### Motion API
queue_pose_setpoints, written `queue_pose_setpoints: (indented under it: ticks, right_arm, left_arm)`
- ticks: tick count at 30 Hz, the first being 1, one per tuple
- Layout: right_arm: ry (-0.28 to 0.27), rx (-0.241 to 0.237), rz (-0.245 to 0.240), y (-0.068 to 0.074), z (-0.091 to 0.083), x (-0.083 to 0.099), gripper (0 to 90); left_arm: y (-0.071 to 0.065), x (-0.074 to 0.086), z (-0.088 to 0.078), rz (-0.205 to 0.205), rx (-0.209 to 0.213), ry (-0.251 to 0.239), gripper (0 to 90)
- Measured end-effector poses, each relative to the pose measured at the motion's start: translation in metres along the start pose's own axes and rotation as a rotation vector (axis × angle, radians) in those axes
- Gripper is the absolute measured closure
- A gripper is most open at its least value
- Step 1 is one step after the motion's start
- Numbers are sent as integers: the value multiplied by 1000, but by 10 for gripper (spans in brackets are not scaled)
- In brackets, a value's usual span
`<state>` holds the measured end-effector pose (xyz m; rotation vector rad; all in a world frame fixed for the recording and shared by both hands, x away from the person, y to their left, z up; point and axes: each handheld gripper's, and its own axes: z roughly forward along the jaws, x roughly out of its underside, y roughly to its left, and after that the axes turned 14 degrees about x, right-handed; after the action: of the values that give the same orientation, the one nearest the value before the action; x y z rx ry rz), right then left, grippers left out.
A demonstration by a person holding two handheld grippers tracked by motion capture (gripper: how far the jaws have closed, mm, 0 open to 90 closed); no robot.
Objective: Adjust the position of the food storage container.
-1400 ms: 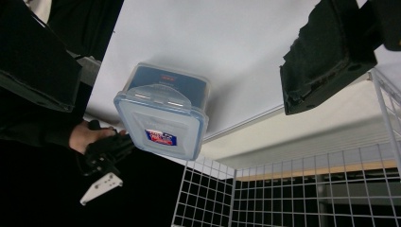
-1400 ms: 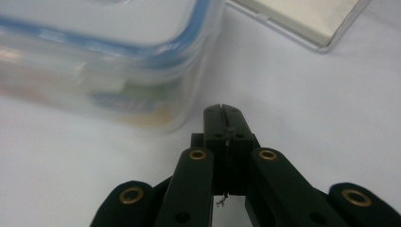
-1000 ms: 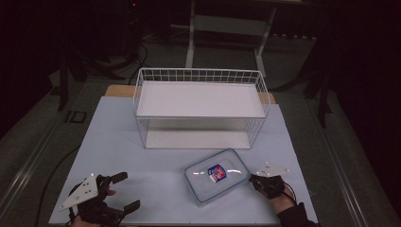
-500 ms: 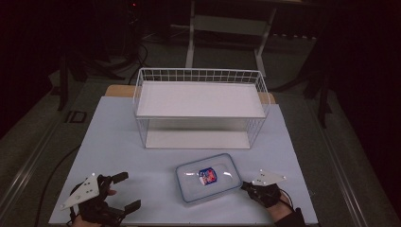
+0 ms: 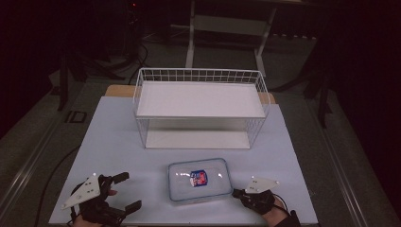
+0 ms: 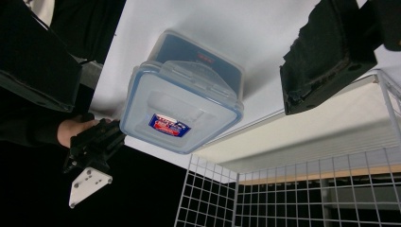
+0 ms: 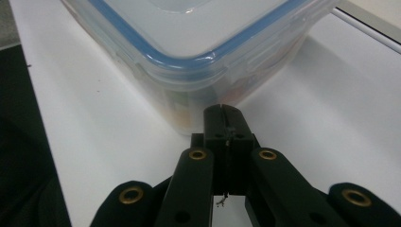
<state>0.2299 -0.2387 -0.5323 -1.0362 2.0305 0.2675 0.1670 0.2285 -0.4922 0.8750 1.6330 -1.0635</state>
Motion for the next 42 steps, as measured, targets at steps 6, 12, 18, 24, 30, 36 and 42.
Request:
queue_pose_setpoints:
  ticks: [6,12,18,24,30,36,42]
  right_arm:
    - [-2,-33,-15,9,1,-3,900]
    - [1,-53,-35,17,4,-8,900]
    - [3,-54,-25,17,8,-11,900]
    - [-3,-58,-27,17,10,-12,900]
    - [-39,-2,15,6,-5,-10,851]
    - [-102,35,77,-1,-29,-14,776]
    - [-176,26,123,6,-46,-25,508]
  left_arm:
    - [2,1,0,-6,2,-2,0]
    - [2,1,0,-6,7,-1,0]
    - [1,1,1,-4,11,2,0]
    - [1,0,2,-2,12,5,0]
    - [0,0,4,0,14,9,0]
    - [0,0,5,-4,16,11,0]
    - [-2,-2,7,-4,11,17,0]
